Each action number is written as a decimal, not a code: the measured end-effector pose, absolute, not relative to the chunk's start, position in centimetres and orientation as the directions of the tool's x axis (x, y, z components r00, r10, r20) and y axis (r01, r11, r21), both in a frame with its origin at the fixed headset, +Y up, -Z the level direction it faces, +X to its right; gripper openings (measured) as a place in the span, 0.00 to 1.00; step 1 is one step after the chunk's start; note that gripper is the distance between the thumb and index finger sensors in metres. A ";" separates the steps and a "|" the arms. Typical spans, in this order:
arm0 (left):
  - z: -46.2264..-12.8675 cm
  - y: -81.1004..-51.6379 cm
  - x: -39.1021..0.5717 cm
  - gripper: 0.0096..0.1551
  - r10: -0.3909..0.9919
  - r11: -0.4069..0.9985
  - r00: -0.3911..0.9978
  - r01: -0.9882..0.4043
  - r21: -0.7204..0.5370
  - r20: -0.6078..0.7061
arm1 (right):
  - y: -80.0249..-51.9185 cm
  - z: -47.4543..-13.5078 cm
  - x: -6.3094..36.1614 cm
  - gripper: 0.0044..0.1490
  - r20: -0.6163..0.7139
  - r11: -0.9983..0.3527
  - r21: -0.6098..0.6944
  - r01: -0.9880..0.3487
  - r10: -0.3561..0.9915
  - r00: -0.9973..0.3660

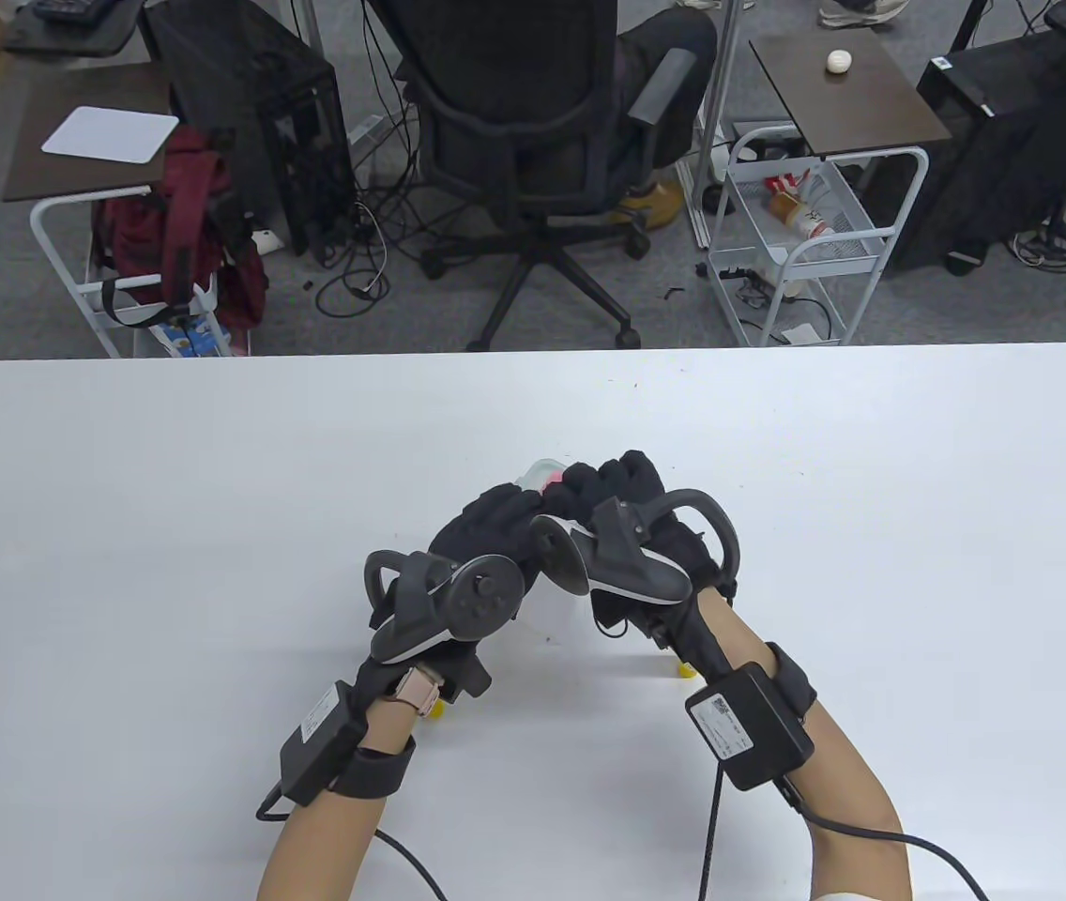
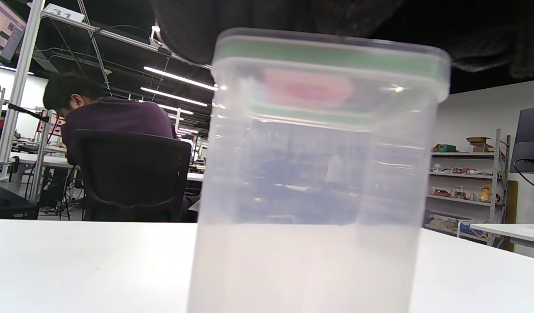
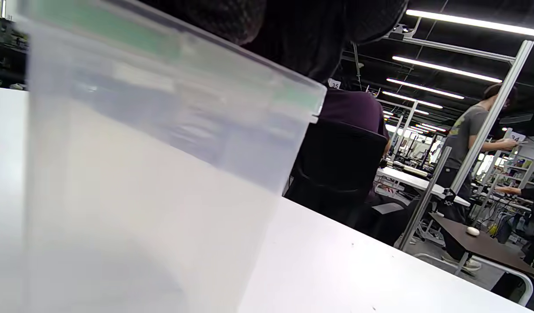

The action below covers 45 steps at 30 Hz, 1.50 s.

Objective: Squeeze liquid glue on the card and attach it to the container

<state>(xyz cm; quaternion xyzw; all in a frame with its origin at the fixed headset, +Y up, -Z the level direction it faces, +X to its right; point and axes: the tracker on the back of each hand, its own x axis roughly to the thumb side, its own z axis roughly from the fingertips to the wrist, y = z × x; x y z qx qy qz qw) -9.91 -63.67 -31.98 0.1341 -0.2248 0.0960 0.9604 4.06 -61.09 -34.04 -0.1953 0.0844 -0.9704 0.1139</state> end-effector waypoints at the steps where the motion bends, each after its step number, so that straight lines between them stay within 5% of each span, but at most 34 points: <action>1: -32.0 -63.7 -9.9 0.22 0.124 0.946 0.881 -0.244 0.214 0.457 | -60.9 -33.9 4.1 0.26 0.366 -0.958 -0.215 0.189 -0.258 -0.894; 12: -32.0 -63.7 -9.9 0.22 0.137 0.944 0.880 -0.255 0.210 0.454 | -59.0 -32.1 6.4 0.23 0.488 -0.992 -0.037 0.119 -0.122 -0.864; 24: -32.0 -63.7 -10.0 0.22 0.141 0.942 0.880 -0.260 0.213 0.454 | -60.7 -35.3 4.5 0.29 0.321 -0.976 -0.125 0.176 -0.208 -0.924; 33: -31.9 -63.8 -10.1 0.21 0.152 0.938 0.876 -0.273 0.212 0.459 | -59.4 -32.5 5.1 0.24 0.452 -0.974 -0.113 0.195 -0.225 -0.863; 37: -31.9 -63.8 -10.0 0.22 0.149 0.939 0.876 -0.270 0.211 0.458 | -59.1 -33.3 6.0 0.24 0.417 -0.994 -0.061 0.095 -0.112 -0.902; 39: -31.9 -63.8 -10.0 0.22 0.148 0.940 0.877 -0.268 0.211 0.457 | -59.4 -34.2 5.8 0.27 0.343 -0.982 -0.148 0.121 -0.166 -0.925; 43: -31.9 -63.8 -10.0 0.22 0.140 0.942 0.878 -0.261 0.212 0.458 | -60.9 -35.3 4.4 0.30 0.341 -0.973 -0.073 0.221 -0.232 -0.911; 45: -31.9 -63.7 -10.0 0.22 0.141 0.943 0.879 -0.260 0.210 0.456 | -60.7 -35.0 3.9 0.28 0.321 -0.959 -0.173 0.225 -0.271 -0.908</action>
